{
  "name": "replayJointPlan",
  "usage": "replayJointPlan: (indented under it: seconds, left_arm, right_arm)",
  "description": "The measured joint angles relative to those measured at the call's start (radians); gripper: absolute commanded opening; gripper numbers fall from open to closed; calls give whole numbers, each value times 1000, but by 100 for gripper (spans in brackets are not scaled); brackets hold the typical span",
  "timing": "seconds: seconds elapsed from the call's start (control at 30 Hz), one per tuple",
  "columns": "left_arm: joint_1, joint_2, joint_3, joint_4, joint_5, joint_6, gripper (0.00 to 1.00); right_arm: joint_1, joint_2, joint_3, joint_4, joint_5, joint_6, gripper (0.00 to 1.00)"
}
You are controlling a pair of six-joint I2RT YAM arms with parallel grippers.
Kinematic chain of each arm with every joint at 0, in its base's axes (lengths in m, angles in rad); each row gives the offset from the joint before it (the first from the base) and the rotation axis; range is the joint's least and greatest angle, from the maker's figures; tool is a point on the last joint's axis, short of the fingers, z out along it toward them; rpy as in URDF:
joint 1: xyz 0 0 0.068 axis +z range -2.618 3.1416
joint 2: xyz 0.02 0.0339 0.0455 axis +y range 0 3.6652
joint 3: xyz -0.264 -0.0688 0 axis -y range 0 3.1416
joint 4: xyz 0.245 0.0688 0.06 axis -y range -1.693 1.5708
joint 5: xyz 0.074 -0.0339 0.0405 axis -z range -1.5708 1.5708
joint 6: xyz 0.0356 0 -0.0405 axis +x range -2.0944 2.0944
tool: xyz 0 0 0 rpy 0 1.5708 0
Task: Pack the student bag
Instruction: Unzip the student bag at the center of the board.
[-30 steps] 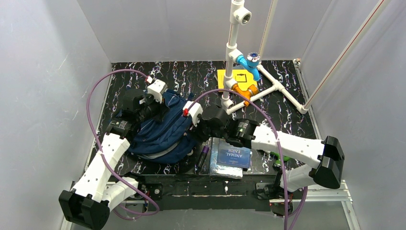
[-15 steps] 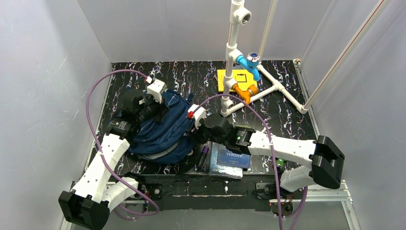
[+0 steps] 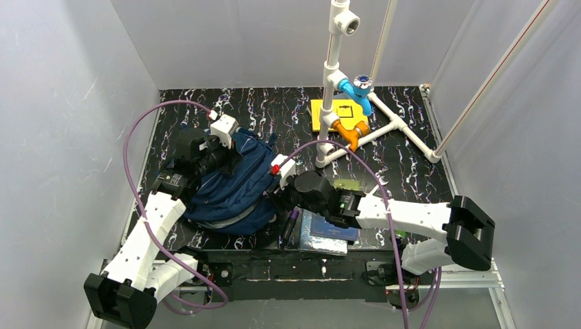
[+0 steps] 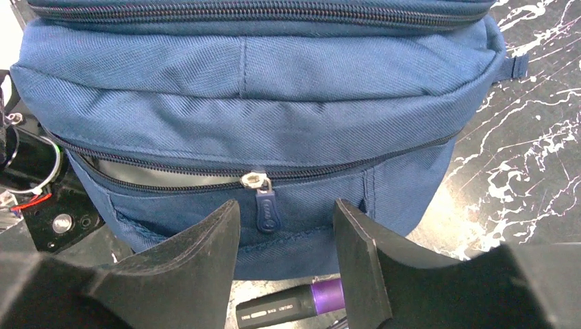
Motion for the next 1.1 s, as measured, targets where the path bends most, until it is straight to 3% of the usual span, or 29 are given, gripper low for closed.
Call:
replayJointPlan:
  seconds: [0.13,0.27,0.37,0.67,0.87,1.1]
  left_arm:
    - [0,-2,-2,0,0,-8,0]
    - [0,-2,-2,0,0,-12,0]
    - [0,-2,-5,3,-2,-13,0]
    - [0,-1,-16,27,-33,-16,0]
    - [0,1,-20,30,-45,-14,0]
    - [0,4,-20,35,-44,-18,0]
  right_arm:
    - [22,24,0,43,44,-6,53]
    - [42,59,0,55,132,-21,36]
    - [49,72,0,69,183,-40,30]
    - [61,91,-12,103,215,-84,1]
    - [60,81,18,19,110,-156,1]
    - [56,61,19,25,57,-224,11]
